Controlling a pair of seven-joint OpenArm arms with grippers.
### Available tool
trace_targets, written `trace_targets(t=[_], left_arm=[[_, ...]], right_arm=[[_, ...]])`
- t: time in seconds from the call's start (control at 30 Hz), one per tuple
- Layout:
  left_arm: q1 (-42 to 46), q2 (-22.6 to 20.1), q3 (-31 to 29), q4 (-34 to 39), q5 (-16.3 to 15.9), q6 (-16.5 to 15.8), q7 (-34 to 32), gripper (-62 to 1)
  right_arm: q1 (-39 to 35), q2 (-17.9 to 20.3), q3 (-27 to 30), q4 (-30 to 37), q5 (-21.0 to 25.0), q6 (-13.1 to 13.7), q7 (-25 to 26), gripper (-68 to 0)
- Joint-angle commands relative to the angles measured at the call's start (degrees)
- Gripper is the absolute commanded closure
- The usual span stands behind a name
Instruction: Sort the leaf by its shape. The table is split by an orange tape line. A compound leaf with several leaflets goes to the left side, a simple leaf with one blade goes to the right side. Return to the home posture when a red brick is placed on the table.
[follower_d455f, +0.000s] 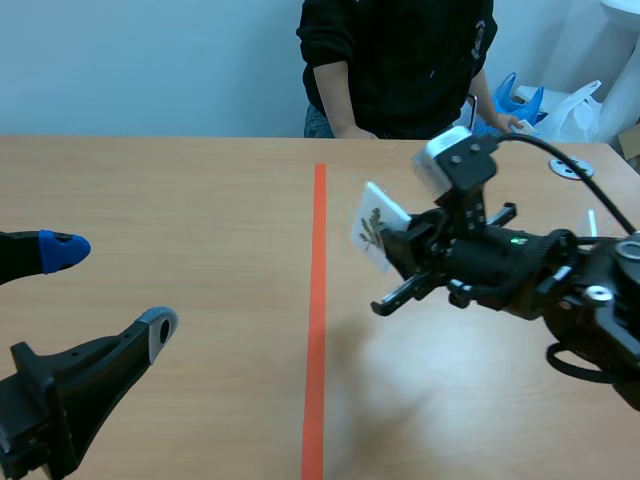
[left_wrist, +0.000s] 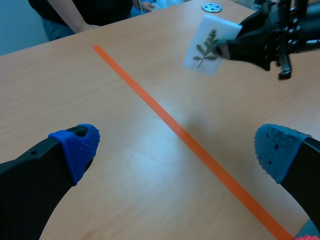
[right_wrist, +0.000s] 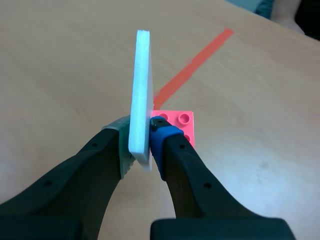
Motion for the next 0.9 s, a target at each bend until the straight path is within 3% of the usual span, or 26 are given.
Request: trace_targets(t=[0.0,0.1,0.23,0.33,0.5,0.87], left_arm=[[0.0,0.4,-0.2,1.2,-0.4,-0.1,-0.8,-62.3],[0.0,0.4,-0.2,1.2,-0.4,-0.1,-0.8,-62.3],[0.0,0.4,-0.2,1.2,-0.4,-0.1,-0.9,-62.3],[0.0,0.4,-0.2,1.2,-0.4,-0.1,-0.8,-62.3],[0.0,0.4,-0.2,1.2,-0.4,-0.1,-0.8,-62.3],[0.0,0.4,-0.2,0.6,-0.4,-0.1,-0.8,-62.3]], right_arm=[[-0.7,0.4,2.7,0.7,3.0,0.0,-0.7,-3.3],[-3.2,0.4,8.2,1.5,7.8,0.0,-2.6,-3.3],[-5.7,0.4,14.5,1.4,8.1,-1.0,-2.6,-3.3],[-6.4,0.4,17.3,0.8,8.0,-4.7,-2.7,-3.3],[-6.1,0.4,18.1,-3.3,4.9,-8.9,1.6,-3.3],[0.2,0.2,18.1,-16.5,-0.6,-9.8,7.0,-3.3]])
